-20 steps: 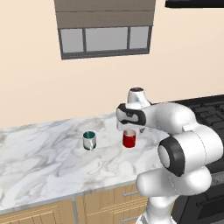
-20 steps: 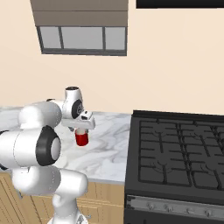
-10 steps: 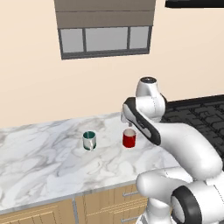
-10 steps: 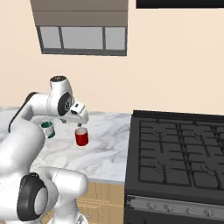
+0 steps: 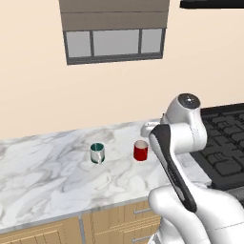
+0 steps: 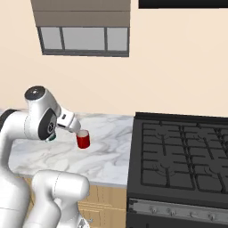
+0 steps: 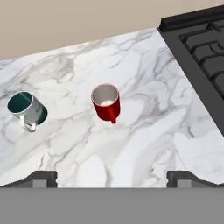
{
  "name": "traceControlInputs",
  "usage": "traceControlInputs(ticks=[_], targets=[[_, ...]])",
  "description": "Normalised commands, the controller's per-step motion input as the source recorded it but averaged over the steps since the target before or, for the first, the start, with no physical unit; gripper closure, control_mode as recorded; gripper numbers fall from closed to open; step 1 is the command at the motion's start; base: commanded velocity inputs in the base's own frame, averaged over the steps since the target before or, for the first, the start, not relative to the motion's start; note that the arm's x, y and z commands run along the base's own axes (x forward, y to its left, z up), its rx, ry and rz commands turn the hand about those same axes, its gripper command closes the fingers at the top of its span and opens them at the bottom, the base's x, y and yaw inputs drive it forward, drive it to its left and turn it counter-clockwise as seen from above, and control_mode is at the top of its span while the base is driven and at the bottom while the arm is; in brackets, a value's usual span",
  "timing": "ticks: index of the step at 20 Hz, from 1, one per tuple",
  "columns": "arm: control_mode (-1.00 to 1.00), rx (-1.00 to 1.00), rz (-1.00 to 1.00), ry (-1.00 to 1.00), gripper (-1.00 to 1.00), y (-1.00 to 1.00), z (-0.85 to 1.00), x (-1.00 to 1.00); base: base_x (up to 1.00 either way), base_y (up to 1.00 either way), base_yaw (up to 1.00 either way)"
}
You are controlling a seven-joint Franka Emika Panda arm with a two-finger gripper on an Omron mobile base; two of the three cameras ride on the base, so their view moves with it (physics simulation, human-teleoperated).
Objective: Clear the mugs and bowl far away from the sink.
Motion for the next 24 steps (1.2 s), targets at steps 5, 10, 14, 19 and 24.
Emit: traceControlInputs(ticks=[5,10,14,19,24], targets=[[-1.00,0.02,0.00,0.01,-1.00,0.00,0.85,-0.51,0.00,0.00,0.00],[-1.00,0.00,0.00,0.00,-1.00,0.00,0.81,-0.64,0.00,0.00,0.00],[1.00,0.00,0.00,-0.04,-1.00,-0.01,0.50,-0.47,-0.48,0.00,0.00],[1.00,0.00,0.00,0.00,-1.00,0.00,0.00,0.00,-1.00,-0.10,-0.02],[1.00,0.00,0.00,0.00,-1.00,0.00,0.00,0.00,-0.51,-0.22,-0.54]])
